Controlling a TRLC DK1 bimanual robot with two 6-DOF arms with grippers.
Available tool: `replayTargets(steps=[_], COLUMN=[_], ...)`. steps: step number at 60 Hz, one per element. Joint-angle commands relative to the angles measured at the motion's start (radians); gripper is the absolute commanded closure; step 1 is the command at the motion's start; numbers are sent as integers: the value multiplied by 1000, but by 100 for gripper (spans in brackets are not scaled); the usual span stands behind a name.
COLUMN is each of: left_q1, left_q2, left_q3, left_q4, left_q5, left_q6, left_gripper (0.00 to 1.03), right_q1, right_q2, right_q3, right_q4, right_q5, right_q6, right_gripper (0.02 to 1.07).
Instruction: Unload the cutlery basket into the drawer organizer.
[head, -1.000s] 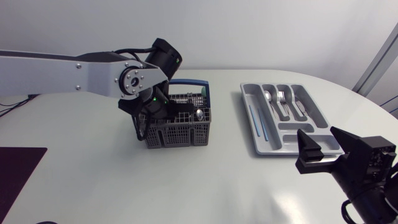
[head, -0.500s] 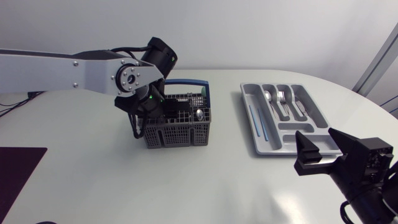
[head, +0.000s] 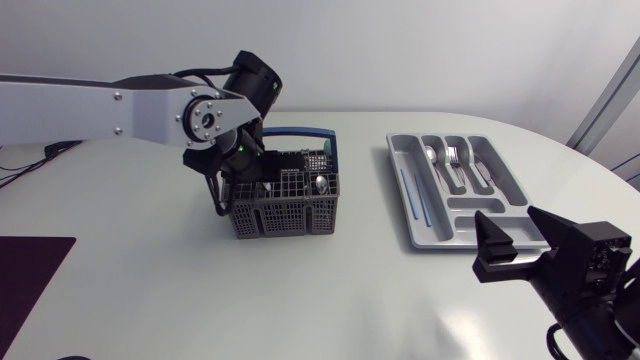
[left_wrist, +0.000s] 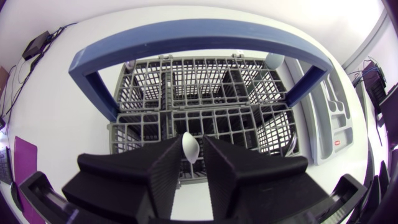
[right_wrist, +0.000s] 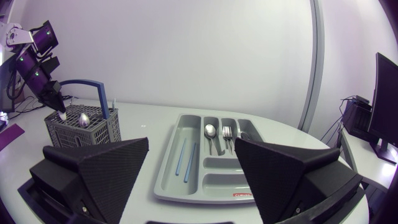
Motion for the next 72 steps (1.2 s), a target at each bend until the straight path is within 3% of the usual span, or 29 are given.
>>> replayTargets(steps=[1,25,72], left_q1=[8,2,26], left_q2=[26,26,-307], left_q3=[16,13,-87], left_q4=[5,-24,-48], left_q5=[-4,11,51], left_q6=[-25,-25,-18], left_gripper=[97,100,100], right_q1=[9,9,18], right_q2=[-4,-4,-19], right_q3=[-29,-32,-22], right_q4=[11,17,11], right_q5=[2,4,11], right_q6=[-20,-20,-26], right_gripper=[7,7,7])
